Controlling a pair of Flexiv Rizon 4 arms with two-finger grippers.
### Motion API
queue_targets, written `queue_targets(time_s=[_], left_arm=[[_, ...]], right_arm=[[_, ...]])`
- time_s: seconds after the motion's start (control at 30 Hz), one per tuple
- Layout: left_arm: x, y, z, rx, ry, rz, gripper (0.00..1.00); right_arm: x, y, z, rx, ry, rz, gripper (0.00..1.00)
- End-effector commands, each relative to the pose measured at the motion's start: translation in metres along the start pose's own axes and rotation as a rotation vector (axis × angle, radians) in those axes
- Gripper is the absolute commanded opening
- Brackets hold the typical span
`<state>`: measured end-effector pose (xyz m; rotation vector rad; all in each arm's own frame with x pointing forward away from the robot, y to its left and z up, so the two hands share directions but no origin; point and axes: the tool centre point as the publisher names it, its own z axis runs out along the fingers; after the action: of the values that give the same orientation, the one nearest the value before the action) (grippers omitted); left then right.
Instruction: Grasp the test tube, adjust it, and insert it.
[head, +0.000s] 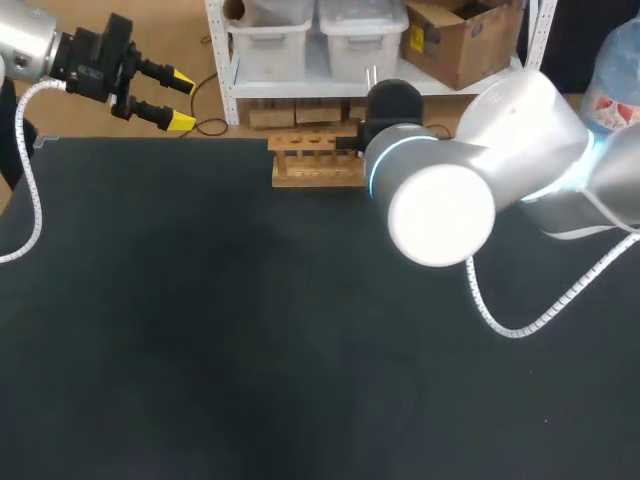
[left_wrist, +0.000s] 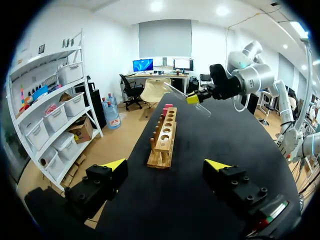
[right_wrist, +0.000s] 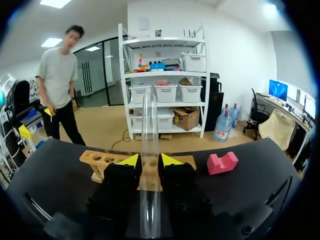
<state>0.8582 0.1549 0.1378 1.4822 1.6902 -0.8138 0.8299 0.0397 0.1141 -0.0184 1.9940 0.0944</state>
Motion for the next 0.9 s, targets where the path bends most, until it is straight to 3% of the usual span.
queue_targets(time_s=[0.03, 0.57, 0.9], left_arm=[[0.000, -0.003, 0.000, -0.007, -0.001, 0.002, 1.00], [0.000, -0.003, 0.000, -0.007, -0.001, 0.002, 1.00], [0.000, -0.003, 0.000, -0.007, -0.001, 0.002, 1.00]], right_arm=[[0.006, 0.009, 0.014, 0.001, 0.013, -0.004, 0.00], [0.039, 0.014, 0.023, 0.016, 0.116, -0.020, 0.00], [0.047, 0.016, 0.029, 0.032, 0.140, -0.038, 0.00]])
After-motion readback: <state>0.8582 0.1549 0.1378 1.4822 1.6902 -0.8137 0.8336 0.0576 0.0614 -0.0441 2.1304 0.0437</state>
